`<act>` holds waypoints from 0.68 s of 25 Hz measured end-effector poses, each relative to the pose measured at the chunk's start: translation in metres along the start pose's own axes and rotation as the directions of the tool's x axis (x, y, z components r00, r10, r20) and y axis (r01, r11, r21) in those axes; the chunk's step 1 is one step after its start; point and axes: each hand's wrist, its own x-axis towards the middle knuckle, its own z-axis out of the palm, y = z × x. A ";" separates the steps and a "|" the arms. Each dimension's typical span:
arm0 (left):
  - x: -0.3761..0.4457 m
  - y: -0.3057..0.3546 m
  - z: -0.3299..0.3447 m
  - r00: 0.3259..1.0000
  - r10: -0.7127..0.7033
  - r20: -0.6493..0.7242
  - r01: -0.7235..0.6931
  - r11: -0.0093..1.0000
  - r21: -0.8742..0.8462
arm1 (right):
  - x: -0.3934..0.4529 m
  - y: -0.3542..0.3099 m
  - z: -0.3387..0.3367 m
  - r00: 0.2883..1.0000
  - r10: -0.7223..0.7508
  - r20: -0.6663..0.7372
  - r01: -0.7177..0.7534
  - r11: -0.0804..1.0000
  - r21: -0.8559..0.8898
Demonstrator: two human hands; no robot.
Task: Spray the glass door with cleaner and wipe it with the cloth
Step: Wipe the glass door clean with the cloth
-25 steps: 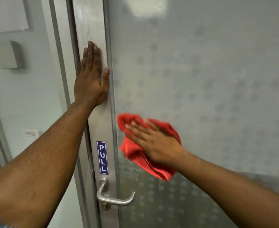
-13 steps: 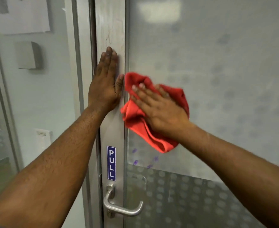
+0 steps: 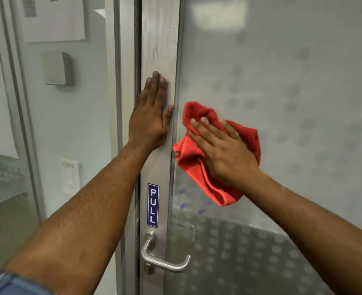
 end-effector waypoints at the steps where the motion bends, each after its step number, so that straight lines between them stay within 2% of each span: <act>1: 0.000 -0.001 0.000 1.000 0.000 -0.001 0.000 1.000 0.004 | -0.007 -0.011 0.009 0.999 -0.044 0.021 0.044 0.999 0.007; 4: 0.000 0.000 0.000 1.000 -0.013 -0.010 0.013 1.000 0.020 | -0.047 -0.044 0.031 0.983 -0.107 0.152 0.096 0.992 0.078; 6: 0.000 0.001 -0.001 1.000 -0.016 0.002 0.016 0.999 0.032 | -0.082 -0.063 0.039 0.919 -0.238 0.314 0.202 0.969 0.142; 8: -0.001 0.000 -0.002 1.000 -0.008 0.021 0.008 0.999 0.039 | -0.106 -0.056 0.035 0.872 -0.329 0.363 0.306 0.944 0.123; 9: -0.001 0.000 -0.002 1.000 -0.008 0.024 0.007 0.999 0.045 | -0.107 -0.042 0.028 0.894 -0.307 0.327 0.301 0.951 0.072; 12: -0.002 0.001 -0.002 0.999 -0.022 0.028 0.020 0.999 0.046 | -0.085 0.007 -0.001 0.981 -0.101 0.164 0.116 0.990 -0.084; 14: -0.002 0.002 -0.002 1.000 -0.017 0.023 0.016 0.999 0.039 | -0.071 0.020 -0.012 0.989 -0.030 0.144 0.050 0.989 -0.138; 17: -0.001 0.002 -0.002 1.000 -0.011 0.016 0.010 0.999 0.032 | -0.071 -0.004 -0.001 0.986 0.014 0.167 0.008 0.991 -0.133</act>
